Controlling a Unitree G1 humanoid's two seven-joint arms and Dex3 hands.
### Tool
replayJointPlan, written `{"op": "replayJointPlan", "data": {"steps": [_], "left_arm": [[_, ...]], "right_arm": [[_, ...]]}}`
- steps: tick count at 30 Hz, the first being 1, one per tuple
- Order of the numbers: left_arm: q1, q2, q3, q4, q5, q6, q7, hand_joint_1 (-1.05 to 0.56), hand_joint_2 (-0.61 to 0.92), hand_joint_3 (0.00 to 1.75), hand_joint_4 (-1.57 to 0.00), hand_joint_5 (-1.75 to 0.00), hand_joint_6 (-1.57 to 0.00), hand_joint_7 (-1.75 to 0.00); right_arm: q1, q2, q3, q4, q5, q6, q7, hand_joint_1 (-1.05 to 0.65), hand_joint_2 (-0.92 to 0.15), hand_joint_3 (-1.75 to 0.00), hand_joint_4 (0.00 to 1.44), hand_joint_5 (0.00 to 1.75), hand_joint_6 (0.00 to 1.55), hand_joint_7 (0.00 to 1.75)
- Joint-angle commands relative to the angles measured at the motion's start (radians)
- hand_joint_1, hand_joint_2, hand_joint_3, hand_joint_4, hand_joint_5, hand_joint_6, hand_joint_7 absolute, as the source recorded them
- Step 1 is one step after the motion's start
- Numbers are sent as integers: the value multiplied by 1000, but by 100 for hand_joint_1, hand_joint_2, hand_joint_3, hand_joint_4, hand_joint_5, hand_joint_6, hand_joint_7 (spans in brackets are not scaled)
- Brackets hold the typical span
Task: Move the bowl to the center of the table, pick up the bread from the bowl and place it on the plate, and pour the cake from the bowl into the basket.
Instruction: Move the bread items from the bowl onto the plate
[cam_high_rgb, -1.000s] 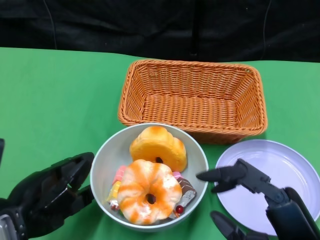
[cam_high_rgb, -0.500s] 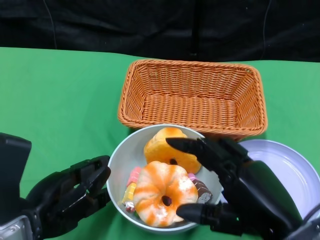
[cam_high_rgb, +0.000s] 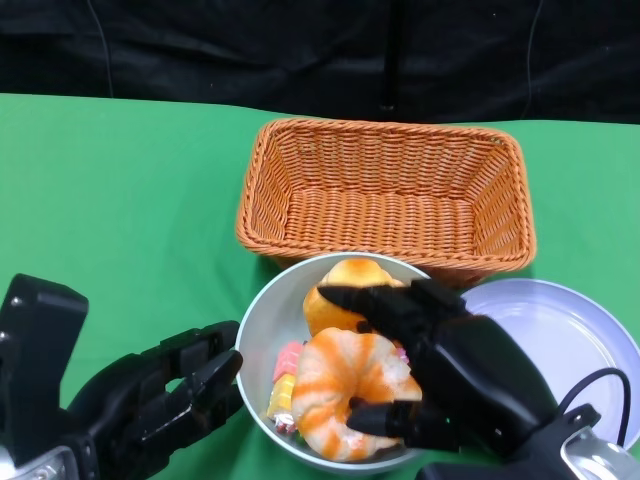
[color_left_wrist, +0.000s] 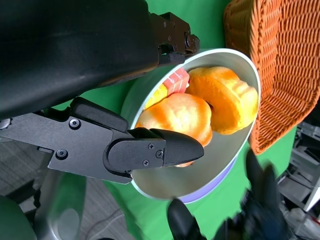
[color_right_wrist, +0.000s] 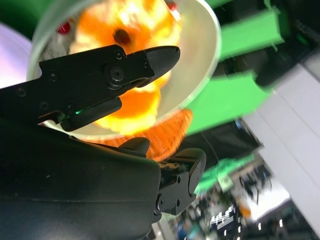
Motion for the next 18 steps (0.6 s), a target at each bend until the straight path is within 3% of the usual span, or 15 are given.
{"op": "replayJointPlan", "data": {"steps": [1,7,12,14,15,16,18], "left_arm": [[18,18,-23,-27,52,-26,27,-63,92,42,-19,-7,-16,-4],[35,16,-50,-24,142,-113,38,-58,92,44,-25,-10,-18,-4],[58,-9,-52,-22,198,-181,67,-56,92,40,-37,-17,-26,-6],[66,-13,-55,-24,215,-201,71,-55,92,40,-40,-19,-27,-6],[70,-15,-56,-25,220,-212,71,-54,92,41,-43,-21,-30,-7],[74,-16,-58,-26,225,-222,70,-54,92,41,-46,-23,-32,-8],[81,-18,-61,-32,233,-231,70,-52,92,42,-49,-25,-35,-9]], "right_arm": [[-12,-18,12,41,-7,-11,-16,-52,-92,-1,2,71,22,24],[-34,-21,41,126,-54,-15,-59,-52,-92,-3,15,59,34,12],[-57,-16,61,225,-62,-60,-150,-30,-92,-3,55,57,60,11],[-68,-14,65,267,-52,-86,-184,-26,-92,-3,62,54,65,10],[-74,-12,67,293,-45,-103,-204,-22,-92,-6,73,71,75,13],[-81,-9,69,317,-39,-119,-222,-18,-92,-9,75,95,85,13],[-90,-4,74,349,-34,-139,-252,-15,-92,-12,74,108,92,13]]}}
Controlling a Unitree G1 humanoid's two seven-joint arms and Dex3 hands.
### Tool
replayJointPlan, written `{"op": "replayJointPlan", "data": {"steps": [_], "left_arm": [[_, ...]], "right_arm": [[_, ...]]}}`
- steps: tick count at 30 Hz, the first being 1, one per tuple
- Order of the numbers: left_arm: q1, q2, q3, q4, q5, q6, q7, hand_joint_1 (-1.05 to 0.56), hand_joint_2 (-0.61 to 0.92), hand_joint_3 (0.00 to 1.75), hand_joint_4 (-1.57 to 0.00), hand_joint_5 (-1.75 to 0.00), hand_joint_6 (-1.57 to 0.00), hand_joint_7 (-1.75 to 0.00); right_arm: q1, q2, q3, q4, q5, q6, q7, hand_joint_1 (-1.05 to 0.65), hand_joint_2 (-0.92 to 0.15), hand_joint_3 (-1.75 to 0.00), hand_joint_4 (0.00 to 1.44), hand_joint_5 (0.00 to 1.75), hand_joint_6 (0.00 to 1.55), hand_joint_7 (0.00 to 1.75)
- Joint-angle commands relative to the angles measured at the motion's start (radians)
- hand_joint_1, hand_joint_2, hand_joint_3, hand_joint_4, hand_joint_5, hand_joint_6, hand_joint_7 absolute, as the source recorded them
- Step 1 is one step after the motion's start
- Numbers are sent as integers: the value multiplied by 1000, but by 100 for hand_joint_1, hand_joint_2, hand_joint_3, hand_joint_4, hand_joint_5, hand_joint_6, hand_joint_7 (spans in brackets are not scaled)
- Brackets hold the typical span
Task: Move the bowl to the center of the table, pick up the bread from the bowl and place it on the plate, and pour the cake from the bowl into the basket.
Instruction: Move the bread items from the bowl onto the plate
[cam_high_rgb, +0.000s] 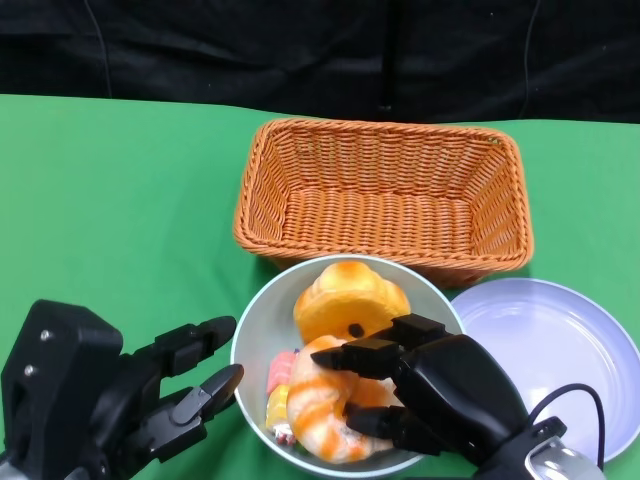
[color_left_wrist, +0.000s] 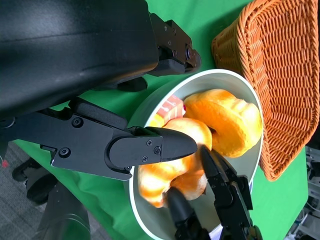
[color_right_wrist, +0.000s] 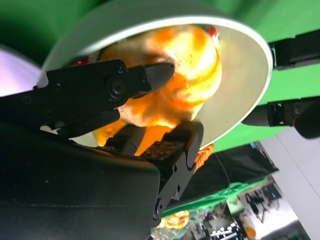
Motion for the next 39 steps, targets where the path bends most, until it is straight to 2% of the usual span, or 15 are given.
{"op": "replayJointPlan", "data": {"steps": [1,4,8,9,10,11,12,13,15,17,18,20,25,30,39], "left_arm": [[16,3,-1,-19,22,-26,9,-52,92,42,-50,-25,-36,-9],[22,0,-2,-24,28,-29,6,-51,92,43,-51,-26,-38,-9],[27,-2,-2,-30,29,-27,2,-51,92,43,-51,-26,-39,-8],[28,-5,-1,-33,26,-25,3,-51,92,43,-51,-26,-39,-8],[28,-8,0,-34,24,-24,4,-51,92,43,-51,-27,-39,-8],[28,-10,1,-34,23,-24,4,-51,92,42,-51,-27,-39,-8],[28,-11,1,-34,24,-24,4,-51,92,42,-51,-27,-39,-8],[28,-11,1,-34,25,-25,3,-51,92,42,-51,-27,-39,-7],[26,-10,0,-33,29,-25,3,-51,92,42,-50,-27,-40,-7],[25,-9,-1,-33,32,-26,2,-51,92,42,-50,-27,-40,-7],[25,-9,-2,-32,32,-27,2,-51,92,42,-50,-27,-40,-7],[25,-8,-2,-32,33,-29,1,-51,92,42,-50,-27,-40,-6],[27,-14,1,-34,23,-28,-2,-51,92,41,-50,-29,-41,-6],[29,-14,-1,-39,23,-25,-3,-51,92,41,-50,-29,-41,-5],[30,-11,2,-33,17,-25,-11,-52,92,39,-49,-31,-42,-4]], "right_arm": [[-1,-4,13,65,11,-27,-34,-14,-92,-13,74,113,94,12],[-12,-1,20,89,11,-43,-66,-12,-92,-14,71,122,98,13],[-24,-3,27,108,10,-62,-94,-9,-90,-15,82,121,109,17],[-27,-6,27,110,11,-71,-101,-8,-90,-15,84,126,112,19],[-32,-10,26,115,11,-83,-110,-8,-88,-19,86,141,117,21],[-36,-10,25,122,12,-96,-125,-7,-81,-32,87,156,120,26],[-39,-9,22,132,13,-114,-147,-7,-61,-73,92,167,114,60],[-42,-7,21,140,13,-126,-164,-7,-50,-94,94,171,103,94],[-48,-3,16,161,19,-157,-198,-8,-41,-115,96,174,87,139],[-52,-2,12,171,24,-178,-217,-9,-39,-120,97,174,82,153],[-53,-3,9,172,25,-185,-224,-9,-34,-130,96,175,83,145],[-54,-3,6,174,26,-195,-231,-8,-31,-136,95,175,84,140],[-56,6,-10,180,26,-256,-323,-9,-22,-147,98,175,86,151],[-59,11,-25,176,21,-305,-393,-11,-20,-155,101,175,80,168],[-36,22,-49,103,47,-331,-391,-14,-20,-160,100,175,81,160]]}}
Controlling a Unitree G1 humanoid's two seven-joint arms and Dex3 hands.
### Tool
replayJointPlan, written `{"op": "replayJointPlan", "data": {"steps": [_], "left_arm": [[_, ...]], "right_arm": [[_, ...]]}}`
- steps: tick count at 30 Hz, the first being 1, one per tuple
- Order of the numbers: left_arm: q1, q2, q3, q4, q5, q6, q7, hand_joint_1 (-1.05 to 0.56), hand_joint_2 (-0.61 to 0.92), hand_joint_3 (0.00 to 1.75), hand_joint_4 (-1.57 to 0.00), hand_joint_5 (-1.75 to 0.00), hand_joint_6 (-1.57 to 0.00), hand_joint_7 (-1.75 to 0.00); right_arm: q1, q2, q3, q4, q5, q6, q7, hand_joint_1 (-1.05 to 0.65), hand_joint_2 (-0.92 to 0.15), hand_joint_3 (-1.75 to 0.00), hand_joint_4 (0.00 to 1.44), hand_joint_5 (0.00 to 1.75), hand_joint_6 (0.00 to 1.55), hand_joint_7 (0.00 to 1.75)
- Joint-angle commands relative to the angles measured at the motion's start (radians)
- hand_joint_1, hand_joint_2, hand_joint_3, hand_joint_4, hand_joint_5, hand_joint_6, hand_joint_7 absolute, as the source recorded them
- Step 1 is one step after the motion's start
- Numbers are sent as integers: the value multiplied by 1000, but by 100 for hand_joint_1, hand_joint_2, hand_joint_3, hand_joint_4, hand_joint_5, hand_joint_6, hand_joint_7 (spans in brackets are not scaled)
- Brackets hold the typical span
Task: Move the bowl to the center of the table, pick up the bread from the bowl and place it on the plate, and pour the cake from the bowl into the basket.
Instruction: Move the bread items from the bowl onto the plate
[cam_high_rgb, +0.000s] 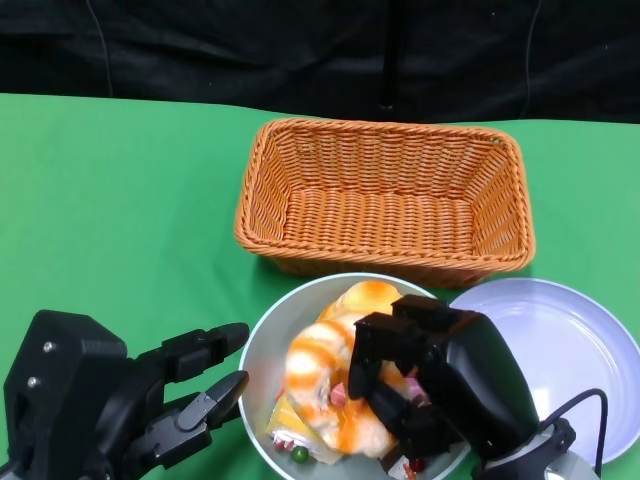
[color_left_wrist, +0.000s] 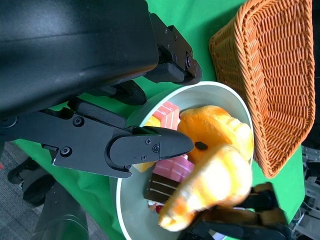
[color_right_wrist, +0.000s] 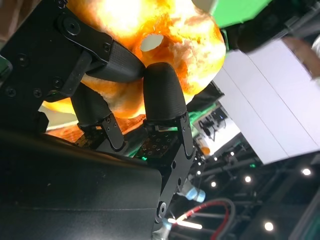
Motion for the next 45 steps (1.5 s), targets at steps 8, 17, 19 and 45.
{"op": "replayJointPlan", "data": {"steps": [8,17,19,45], "left_arm": [[7,12,9,-10,-7,-6,-11,-53,92,39,-48,-32,-42,-3],[-12,11,8,15,-4,-8,-11,-53,92,38,-47,-33,-42,-3],[-18,11,10,23,-5,-12,-13,-53,92,38,-46,-33,-42,-2],[-20,13,19,57,-10,-46,-40,-51,92,40,-45,-36,-42,-1]], "right_arm": [[49,11,-45,-141,59,-17,27,-15,-10,-170,101,175,84,157],[80,26,-88,-244,135,-3,104,-15,-9,-175,99,175,88,154],[82,28,-104,-257,139,6,117,-15,-9,-175,100,175,89,154],[19,7,-364,-293,190,26,121,4,-10,-175,103,175,92,147]]}}
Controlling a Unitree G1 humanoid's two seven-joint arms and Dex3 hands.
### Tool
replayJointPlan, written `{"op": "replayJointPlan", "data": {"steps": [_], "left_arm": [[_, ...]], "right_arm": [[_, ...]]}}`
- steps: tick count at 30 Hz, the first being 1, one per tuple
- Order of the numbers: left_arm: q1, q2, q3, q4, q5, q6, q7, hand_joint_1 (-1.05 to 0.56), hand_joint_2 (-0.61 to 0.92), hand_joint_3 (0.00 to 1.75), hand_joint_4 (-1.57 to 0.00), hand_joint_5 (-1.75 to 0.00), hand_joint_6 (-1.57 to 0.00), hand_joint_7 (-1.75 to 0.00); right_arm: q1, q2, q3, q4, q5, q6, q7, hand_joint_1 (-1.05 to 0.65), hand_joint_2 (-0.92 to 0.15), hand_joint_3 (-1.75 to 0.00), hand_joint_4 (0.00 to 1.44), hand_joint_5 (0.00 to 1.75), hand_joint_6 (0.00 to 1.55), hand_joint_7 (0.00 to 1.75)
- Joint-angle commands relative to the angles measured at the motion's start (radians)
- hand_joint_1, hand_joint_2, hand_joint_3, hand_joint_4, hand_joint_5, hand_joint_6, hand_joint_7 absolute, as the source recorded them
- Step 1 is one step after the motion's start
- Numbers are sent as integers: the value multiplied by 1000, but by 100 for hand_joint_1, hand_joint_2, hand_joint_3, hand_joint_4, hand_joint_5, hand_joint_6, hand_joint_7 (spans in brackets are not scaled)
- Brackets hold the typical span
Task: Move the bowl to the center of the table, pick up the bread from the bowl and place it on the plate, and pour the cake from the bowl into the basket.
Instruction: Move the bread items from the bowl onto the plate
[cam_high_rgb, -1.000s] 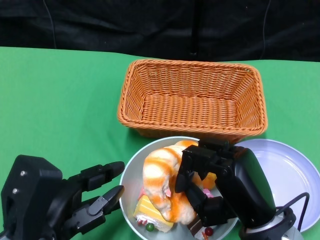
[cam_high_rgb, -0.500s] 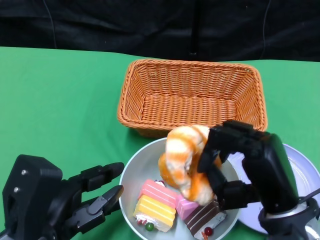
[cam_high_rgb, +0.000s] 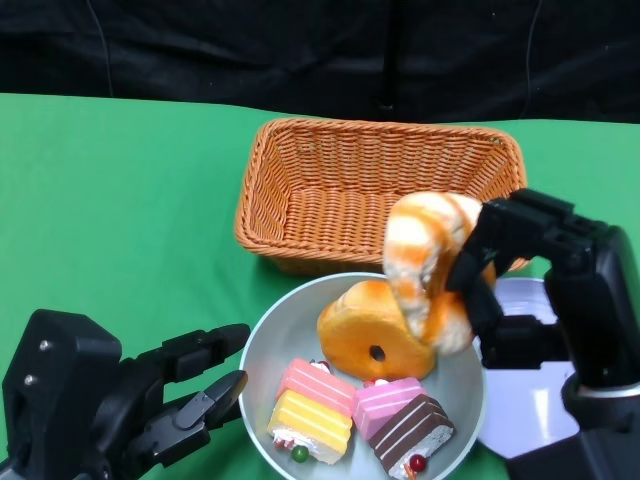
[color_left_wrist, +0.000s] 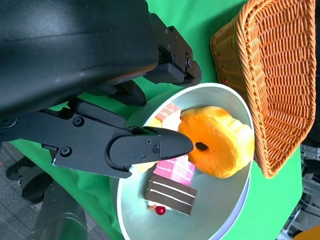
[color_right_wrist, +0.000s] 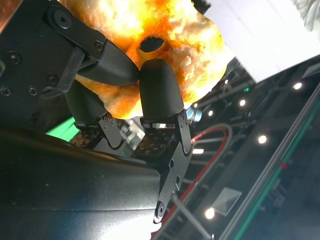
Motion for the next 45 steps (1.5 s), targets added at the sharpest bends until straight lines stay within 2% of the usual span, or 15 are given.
{"op": "replayJointPlan", "data": {"steps": [1,9,16,24,29,33,35,36,37,38,41,42,43,44,45], "left_arm": [[-7,14,13,6,-1,-14,-12,-51,92,39,-45,-37,-42,-1],[-4,18,17,-5,-3,-10,-14,-51,92,40,-44,-38,-42,-1],[-2,19,19,-17,-6,0,-14,-50,92,40,-43,-38,-42,-1],[1,19,20,-27,-6,7,-11,-50,92,41,-42,-39,-42,-1],[4,20,21,-36,-7,14,-10,-49,92,41,-42,-40,-42,-1],[5,19,22,-40,-7,21,-8,-49,92,41,-42,-40,-43,-1],[7,19,22,-41,-7,20,-8,-49,92,41,-42,-40,-43,-1],[8,20,22,-43,-6,18,-10,-49,92,41,-42,-40,-42,-1],[9,21,22,-43,-6,17,-11,-49,92,41,-41,-40,-42,0],[9,21,22,-44,-6,16,-11,-49,92,41,-41,-40,-42,0],[9,22,22,-44,-6,15,-12,-49,92,41,-41,-40,-42,0],[10,22,22,-43,-6,14,-13,-49,92,42,-41,-40,-42,0],[8,21,23,-42,-7,15,-12,-49,92,42,-41,-41,-42,0],[8,20,23,-41,-8,17,-12,-49,92,41,-42,-41,-42,0],[7,19,24,-40,-8,18,-12,-49,92,41,-42,-41,-43,0]], "right_arm": [[-22,-20,-55,13,17,5,-20,4,-10,-175,103,175,93,148],[-12,-40,-127,41,-31,52,-53,1,-8,-175,104,175,94,152],[38,-69,-132,22,-50,188,20,1,-6,-173,103,175,90,150],[57,-97,-112,70,-67,274,51,4,-12,-163,98,175,90,144],[62,-111,-87,103,-78,383,118,0,-22,-153,95,175,86,147],[52,-140,-61,141,-82,442,189,2,-30,-137,91,172,99,99],[48,-153,-46,146,-87,487,235,-1,-40,-113,86,172,103,71],[47,-160,-38,143,-93,509,257,-2,-46,-98,85,157,103,57],[46,-165,-32,139,-97,525,271,-5,-55,-75,84,128,103,37],[46,-168,-27,135,-98,536,278,-5,-61,-63,84,117,104,27],[46,-173,-20,125,-95,559,292,-6,-66,-50,85,106,107,16],[46,-174,-18,121,-94,567,298,-8,-70,-43,85,94,105,11],[47,-194,5,88,-131,626,372,-15,-73,-39,72,82,90,8],[47,-210,23,61,-159,674,429,-28,-81,-25,46,63,59,4],[48,-220,36,40,-181,711,469,-35,-86,-15,32,53,43,2]]}}
